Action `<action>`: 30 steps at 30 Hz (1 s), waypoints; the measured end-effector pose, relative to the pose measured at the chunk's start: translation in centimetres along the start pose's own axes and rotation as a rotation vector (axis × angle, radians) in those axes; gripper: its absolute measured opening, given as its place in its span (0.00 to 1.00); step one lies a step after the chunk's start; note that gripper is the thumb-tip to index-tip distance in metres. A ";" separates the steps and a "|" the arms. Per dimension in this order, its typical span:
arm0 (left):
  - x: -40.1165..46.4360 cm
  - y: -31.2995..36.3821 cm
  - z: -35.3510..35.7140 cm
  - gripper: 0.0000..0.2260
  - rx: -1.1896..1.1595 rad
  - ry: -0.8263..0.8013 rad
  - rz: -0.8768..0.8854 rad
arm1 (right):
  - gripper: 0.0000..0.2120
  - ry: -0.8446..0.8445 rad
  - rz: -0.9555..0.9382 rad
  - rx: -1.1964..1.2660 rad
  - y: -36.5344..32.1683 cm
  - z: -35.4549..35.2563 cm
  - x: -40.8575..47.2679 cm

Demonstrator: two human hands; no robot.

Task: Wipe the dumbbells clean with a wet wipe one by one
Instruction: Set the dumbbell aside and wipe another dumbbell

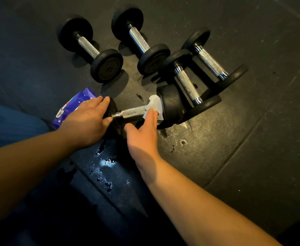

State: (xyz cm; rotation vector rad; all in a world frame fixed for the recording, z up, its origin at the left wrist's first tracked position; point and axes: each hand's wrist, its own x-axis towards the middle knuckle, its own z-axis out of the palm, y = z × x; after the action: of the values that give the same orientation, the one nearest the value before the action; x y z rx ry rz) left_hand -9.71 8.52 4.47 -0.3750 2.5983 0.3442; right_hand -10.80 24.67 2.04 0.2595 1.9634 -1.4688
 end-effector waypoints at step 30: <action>-1.1 0.4 -0.2 0.45 0.098 0.025 0.061 | 0.40 0.000 -0.429 -0.918 0.6 -0.2 1.5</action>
State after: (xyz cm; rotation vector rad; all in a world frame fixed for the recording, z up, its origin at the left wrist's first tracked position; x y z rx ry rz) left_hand -8.99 9.00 5.28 -0.2674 2.6431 0.2333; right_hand -11.68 24.76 0.71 -0.5912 2.5590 -0.6346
